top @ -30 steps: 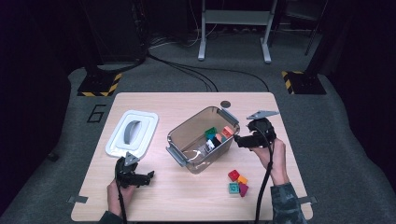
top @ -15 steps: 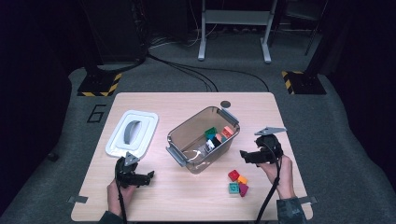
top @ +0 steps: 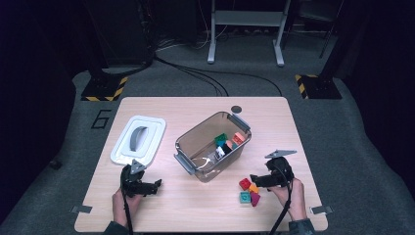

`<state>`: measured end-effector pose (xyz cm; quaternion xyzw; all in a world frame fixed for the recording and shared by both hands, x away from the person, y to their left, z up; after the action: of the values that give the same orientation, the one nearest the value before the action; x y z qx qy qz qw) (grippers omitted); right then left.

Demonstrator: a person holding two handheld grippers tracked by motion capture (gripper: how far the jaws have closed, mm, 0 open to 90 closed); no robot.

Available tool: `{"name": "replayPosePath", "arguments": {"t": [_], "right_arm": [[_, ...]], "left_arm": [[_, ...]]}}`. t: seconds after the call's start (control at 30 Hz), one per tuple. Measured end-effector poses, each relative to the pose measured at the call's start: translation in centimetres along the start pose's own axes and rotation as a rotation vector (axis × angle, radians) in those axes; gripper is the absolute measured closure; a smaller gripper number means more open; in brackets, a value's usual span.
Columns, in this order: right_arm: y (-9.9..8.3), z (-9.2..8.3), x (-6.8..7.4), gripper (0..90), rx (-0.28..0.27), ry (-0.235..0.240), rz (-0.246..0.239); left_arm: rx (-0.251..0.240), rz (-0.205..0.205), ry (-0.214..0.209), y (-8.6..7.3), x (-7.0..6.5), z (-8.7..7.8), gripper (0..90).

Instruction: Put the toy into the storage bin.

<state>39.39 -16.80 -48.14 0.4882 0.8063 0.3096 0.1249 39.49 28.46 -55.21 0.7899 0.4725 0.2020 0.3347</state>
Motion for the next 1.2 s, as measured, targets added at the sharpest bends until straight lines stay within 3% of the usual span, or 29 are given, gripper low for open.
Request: {"name": "replayPosePath", "arguments": {"t": [0.23,0.43,0.57,0.67,0.83,0.93,1.03,1.2], "right_arm": [[-1.3,1.3,0.9,16.3,0.049,0.046,-0.025],[-1.9,1.9,1.4,39.4,0.104,0.087,-0.051],[-2.3,1.9,1.3,47.8,0.140,0.110,-0.050],[-2.3,1.8,1.3,52.2,0.141,0.098,-0.032],[-2.4,1.3,1.1,49.6,0.138,0.088,-0.025],[-2.5,1.0,1.0,49.5,0.129,0.096,-0.058],[-2.7,1.0,0.9,53.1,0.151,0.082,-0.056],[-3.0,1.3,0.2,66.6,0.153,0.053,-0.046]], "left_arm": [[0.000,0.000,0.000,0.0,0.0,0.0,0.6],[0.000,0.000,0.000,0.0,0.0,0.0,0.7],[0.000,0.000,0.000,0.0,0.0,0.0,0.7],[0.000,0.000,0.000,0.0,0.0,0.0,0.6],[0.000,0.000,0.000,0.0,0.0,0.0,0.6],[-0.001,-0.002,0.000,0.0,0.0,0.0,0.6],[0.000,0.000,0.000,0.0,0.0,0.0,0.6],[0.000,0.000,0.000,0.0,0.0,0.0,0.6]]}}
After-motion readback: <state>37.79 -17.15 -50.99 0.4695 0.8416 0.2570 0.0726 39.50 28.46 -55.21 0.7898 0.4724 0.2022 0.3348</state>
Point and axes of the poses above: each handheld gripper's, and its own axes: z roughly forward along the jaws, y roughly out of its top, x roughly to its left, the point moved 3 cm from there along z, roughly forward along the jaws
